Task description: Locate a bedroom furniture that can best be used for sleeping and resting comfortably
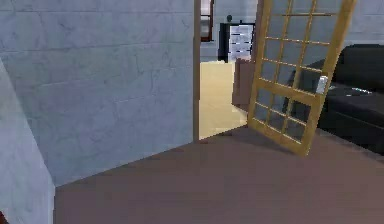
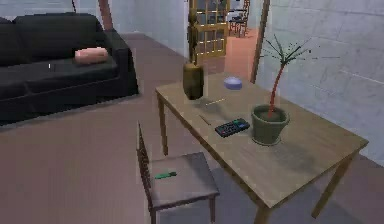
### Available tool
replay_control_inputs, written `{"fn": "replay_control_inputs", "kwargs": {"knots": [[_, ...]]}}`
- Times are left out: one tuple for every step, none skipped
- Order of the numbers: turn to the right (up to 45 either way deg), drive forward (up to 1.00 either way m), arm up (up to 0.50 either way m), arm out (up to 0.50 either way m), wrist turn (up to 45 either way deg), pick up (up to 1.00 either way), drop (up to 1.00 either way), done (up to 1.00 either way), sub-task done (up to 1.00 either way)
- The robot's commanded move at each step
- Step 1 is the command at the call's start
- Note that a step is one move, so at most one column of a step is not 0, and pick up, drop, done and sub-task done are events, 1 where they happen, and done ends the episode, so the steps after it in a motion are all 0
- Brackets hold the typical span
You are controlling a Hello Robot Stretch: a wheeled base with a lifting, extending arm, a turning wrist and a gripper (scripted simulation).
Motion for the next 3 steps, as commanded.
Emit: {"fn": "replay_control_inputs", "kwargs": {"knots": [[12.0, 0.00, 0.00, 0.00, 0.0, 0.00, 0.00, 0.00, 0.00], [0.0, 1.00, 0.00, 0.00, 0.0, 0.00, 0.00, 0.00, 0.00], [0.0, 1.00, 0.00, 0.00, 0.0, 0.00, 0.00, 0.00, 0.00]]}}
